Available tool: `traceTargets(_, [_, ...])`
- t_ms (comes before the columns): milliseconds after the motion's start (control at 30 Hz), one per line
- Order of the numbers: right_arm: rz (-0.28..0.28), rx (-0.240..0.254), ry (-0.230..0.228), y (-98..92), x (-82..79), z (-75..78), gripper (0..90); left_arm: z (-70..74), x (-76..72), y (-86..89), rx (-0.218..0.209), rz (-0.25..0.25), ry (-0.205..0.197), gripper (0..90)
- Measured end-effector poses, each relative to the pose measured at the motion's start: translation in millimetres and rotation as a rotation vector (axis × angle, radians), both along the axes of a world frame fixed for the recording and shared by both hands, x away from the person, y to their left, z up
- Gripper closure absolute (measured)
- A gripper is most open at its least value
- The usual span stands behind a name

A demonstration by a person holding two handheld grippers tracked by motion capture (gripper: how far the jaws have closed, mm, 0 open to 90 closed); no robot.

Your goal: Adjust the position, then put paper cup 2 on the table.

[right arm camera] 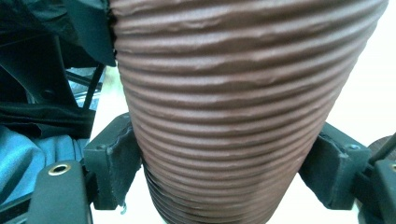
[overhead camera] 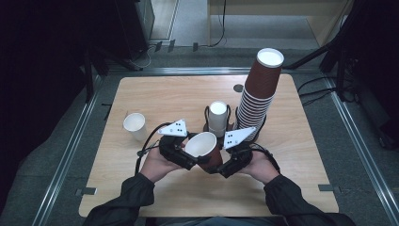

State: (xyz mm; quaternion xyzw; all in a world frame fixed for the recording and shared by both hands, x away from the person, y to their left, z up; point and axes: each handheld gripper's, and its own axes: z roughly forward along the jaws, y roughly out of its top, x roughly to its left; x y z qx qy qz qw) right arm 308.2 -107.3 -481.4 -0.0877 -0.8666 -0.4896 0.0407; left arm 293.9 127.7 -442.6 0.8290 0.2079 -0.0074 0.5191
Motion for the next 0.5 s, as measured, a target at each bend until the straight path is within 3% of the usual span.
traceTargets(100, [-0.007, 0.003, 0.033, -0.2, 0.4, 0.1, 19.8, 0.9, 1.0, 1.6, 0.001, 0.005, 0.009, 13.7])
traceTargets(133, [-0.027, -0.013, 0.040, 0.2, 1.1, -0.2, 15.0, 1.3, 1.7, 3.6, 0.009, 0.011, 0.007, 13.7])
traceTargets(367, [-0.076, -0.070, 0.035, -6.3, 1.2, 3.9, 13.5, 2.5, 4.2, 12.1, 0.011, 0.028, 0.013, 13.8])
traceTargets(500, [-0.094, -0.084, 0.028, -11.3, 3.0, 6.2, 13.7, 4.2, 4.7, 16.2, 0.014, 0.053, -0.008, 13.8])
